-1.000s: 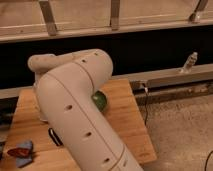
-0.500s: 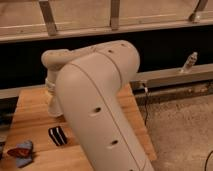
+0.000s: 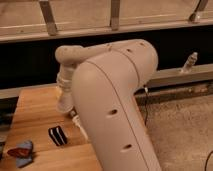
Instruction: Place the ceramic cup over the eraser
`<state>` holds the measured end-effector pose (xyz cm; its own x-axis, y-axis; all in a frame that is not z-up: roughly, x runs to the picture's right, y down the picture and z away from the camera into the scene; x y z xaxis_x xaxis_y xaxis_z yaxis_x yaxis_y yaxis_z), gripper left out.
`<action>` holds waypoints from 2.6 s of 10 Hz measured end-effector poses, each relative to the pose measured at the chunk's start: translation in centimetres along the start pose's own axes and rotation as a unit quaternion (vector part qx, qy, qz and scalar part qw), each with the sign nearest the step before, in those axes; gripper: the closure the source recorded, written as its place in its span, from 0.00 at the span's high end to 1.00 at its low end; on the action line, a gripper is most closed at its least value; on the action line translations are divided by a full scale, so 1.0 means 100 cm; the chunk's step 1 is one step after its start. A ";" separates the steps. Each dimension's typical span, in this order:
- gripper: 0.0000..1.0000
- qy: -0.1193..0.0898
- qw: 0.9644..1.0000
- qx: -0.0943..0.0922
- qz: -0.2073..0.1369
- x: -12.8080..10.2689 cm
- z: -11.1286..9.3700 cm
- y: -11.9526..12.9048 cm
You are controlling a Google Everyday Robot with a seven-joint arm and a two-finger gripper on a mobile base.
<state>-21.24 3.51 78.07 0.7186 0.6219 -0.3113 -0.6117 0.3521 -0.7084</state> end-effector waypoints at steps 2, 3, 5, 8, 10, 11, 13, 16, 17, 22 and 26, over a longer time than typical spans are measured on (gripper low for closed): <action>0.00 -0.025 0.999 -0.006 0.019 0.014 -0.017 -0.023; 0.00 -0.038 0.999 -0.005 0.026 0.017 -0.030 -0.028; 0.00 -0.051 0.998 0.006 0.027 0.020 -0.055 -0.032; 0.00 -0.052 0.998 0.038 0.021 0.014 -0.098 -0.031; 0.00 -0.032 0.998 0.052 0.007 0.008 -0.108 -0.021; 0.00 -0.024 0.998 0.053 0.002 0.007 -0.108 -0.014; 0.00 -0.006 0.999 0.053 -0.008 0.018 -0.104 0.006; 0.00 -0.007 0.999 0.049 -0.018 0.045 -0.105 0.038; 0.00 -0.011 0.999 0.047 -0.022 0.052 -0.106 0.047; 0.00 -0.006 0.998 0.045 -0.032 0.076 -0.105 0.095; 0.00 0.025 0.998 0.048 -0.036 0.084 -0.099 0.129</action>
<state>-19.83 6.38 60.01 0.7764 0.5572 -0.2946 -0.5844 0.4615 -0.6674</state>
